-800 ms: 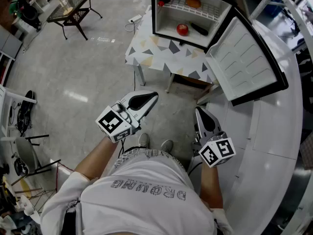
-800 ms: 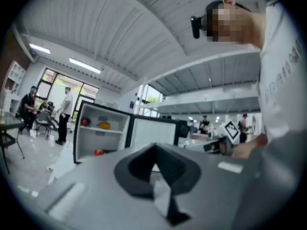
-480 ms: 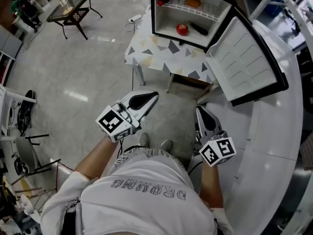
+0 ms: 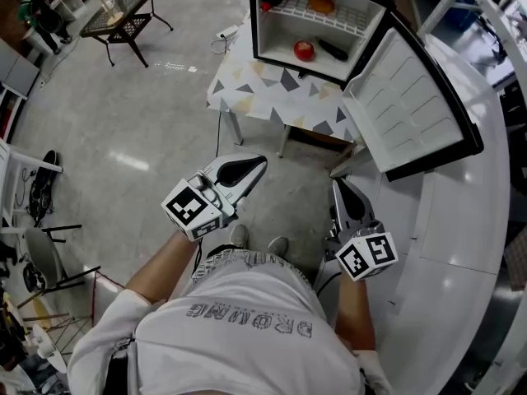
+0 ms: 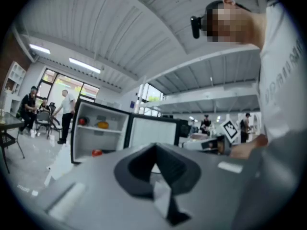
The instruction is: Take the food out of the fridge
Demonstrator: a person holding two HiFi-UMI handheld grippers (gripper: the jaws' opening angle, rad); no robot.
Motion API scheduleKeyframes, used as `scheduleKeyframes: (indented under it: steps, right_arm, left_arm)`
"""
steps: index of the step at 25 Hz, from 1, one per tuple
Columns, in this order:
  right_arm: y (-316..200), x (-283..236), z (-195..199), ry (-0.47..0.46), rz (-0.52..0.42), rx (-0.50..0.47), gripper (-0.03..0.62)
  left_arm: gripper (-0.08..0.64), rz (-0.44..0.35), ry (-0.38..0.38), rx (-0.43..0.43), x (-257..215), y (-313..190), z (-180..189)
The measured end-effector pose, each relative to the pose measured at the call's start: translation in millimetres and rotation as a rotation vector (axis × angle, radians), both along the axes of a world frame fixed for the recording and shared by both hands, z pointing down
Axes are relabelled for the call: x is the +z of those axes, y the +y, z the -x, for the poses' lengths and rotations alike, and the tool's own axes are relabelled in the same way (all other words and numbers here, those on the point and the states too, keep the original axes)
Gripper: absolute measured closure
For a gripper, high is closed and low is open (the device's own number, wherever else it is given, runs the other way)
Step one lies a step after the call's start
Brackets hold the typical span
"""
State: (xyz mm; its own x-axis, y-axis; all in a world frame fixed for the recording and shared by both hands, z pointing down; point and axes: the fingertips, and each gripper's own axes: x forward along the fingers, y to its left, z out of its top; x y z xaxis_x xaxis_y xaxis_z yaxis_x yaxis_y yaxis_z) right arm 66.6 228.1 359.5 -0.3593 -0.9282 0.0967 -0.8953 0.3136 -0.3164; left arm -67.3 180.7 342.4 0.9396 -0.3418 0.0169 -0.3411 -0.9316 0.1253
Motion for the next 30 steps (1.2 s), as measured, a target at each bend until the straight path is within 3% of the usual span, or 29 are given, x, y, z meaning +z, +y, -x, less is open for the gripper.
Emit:
scheduleKeyframes:
  steps: [18, 30]
  right_arm:
    - [29.9, 11.1, -42.0, -0.02, 0.01, -0.036, 0.592]
    - [24.4, 19.3, -60.2, -0.032, 0.019, -0.039, 0.592]
  left_arm:
    - [0.554, -0.002, 0.002, -0.03, 9.8, 38.4, -39.0]
    - [0.554, 0.005, -0.008, -0.04, 16.3, 32.7, -54.8]
